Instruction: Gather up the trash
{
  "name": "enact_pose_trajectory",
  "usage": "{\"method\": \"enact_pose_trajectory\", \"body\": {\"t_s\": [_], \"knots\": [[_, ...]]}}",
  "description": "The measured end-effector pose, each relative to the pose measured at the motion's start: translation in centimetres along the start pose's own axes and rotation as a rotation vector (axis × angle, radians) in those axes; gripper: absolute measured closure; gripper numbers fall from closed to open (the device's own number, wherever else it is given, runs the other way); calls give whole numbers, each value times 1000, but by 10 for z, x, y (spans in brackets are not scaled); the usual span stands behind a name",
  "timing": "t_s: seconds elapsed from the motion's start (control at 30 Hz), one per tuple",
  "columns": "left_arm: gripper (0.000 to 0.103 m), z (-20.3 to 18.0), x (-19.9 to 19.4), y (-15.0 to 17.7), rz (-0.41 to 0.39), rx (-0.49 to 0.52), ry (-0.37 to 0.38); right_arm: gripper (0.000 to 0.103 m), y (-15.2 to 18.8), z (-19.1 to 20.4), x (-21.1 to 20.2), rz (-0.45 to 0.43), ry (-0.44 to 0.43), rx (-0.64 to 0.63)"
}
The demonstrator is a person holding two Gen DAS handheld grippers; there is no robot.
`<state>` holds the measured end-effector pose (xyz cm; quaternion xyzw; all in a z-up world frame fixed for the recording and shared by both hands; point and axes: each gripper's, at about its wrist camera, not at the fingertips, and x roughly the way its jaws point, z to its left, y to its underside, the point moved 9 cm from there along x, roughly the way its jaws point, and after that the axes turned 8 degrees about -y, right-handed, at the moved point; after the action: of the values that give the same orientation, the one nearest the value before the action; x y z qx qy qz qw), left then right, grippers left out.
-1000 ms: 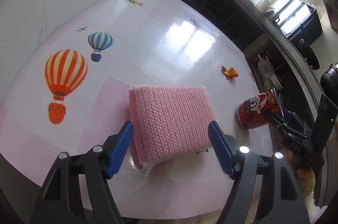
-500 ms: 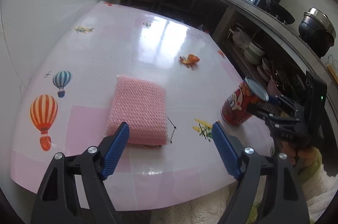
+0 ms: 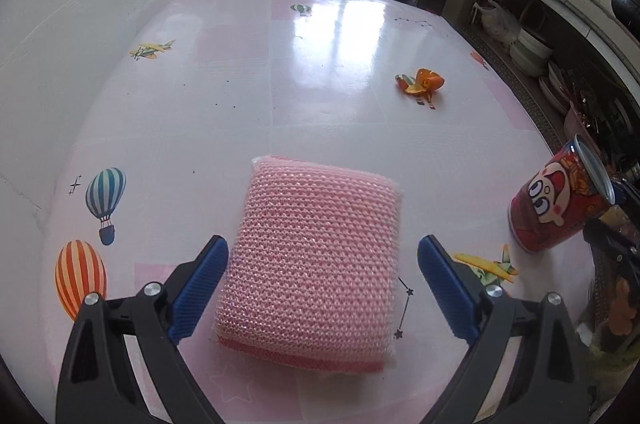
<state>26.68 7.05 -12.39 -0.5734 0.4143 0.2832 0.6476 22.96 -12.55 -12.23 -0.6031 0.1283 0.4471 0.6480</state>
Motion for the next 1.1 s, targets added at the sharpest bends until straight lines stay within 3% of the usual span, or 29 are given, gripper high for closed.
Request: {"method": "enact_pose_trajectory", "body": {"t_s": [0.2, 0.43, 0.67, 0.83, 0.97, 1.1], "knots": [[10, 0, 11, 0, 33, -13, -16, 20, -5, -1, 8, 4, -11, 16], [12, 1, 15, 1, 21, -36, -29, 20, -14, 0, -19, -53, -48, 6], [14, 0, 11, 5, 17, -46, -23, 18, -58, -15, -55, -132, -225, 78], [14, -9, 9, 10, 14, -19, -10, 19, -100, -48, -1, 57, -215, 147], [14, -14, 9, 11, 11, -14, -8, 33, -118, -56, 65, 213, -228, 158], [14, -16, 9, 11, 3, -11, -2, 40, -119, -56, 128, 340, -150, 74]]}}
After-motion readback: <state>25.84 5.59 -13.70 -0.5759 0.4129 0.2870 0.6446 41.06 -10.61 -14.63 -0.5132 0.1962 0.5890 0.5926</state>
